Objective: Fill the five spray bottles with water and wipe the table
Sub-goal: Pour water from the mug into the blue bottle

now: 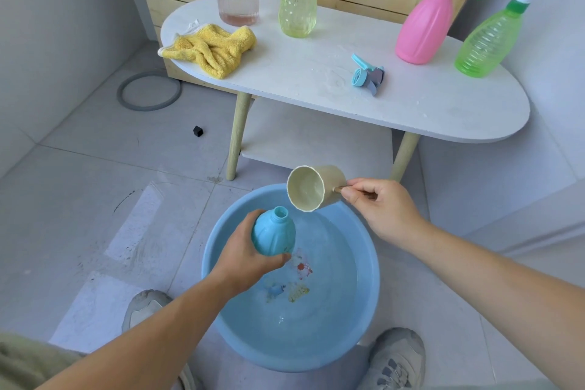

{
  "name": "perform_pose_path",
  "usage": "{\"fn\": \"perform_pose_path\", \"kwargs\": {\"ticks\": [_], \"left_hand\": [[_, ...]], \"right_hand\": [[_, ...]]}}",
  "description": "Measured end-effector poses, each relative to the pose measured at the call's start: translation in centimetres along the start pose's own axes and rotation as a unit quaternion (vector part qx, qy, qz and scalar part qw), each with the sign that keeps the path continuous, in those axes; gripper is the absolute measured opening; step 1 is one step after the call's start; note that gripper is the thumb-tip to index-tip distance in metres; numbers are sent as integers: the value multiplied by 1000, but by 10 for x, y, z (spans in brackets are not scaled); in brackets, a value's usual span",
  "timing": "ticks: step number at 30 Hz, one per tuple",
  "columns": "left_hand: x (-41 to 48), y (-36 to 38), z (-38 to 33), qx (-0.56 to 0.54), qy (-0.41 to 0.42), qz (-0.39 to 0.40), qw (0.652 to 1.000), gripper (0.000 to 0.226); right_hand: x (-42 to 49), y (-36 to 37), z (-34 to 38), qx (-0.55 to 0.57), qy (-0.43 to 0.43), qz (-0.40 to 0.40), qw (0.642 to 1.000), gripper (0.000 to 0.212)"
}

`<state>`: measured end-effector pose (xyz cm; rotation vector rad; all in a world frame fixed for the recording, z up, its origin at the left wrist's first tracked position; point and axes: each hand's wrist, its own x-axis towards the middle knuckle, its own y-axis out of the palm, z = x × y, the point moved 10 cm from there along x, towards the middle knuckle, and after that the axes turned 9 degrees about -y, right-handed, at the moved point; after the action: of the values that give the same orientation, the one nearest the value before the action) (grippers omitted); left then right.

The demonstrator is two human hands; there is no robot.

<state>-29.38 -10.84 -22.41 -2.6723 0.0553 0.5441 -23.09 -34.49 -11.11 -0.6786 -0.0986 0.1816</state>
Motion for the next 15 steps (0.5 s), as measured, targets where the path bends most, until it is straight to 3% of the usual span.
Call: {"fn": "perform_pose_path", "kwargs": {"ticks": [9,15], "left_hand": [[2,3,2,5,-5,2,1000,73],[2,7,0,8,-5,7,1000,76]], "right_hand": [[-3,22,-29,-168,-87,79,979,14],[-8,25,-15,-229,-155,90,957,17]]}}
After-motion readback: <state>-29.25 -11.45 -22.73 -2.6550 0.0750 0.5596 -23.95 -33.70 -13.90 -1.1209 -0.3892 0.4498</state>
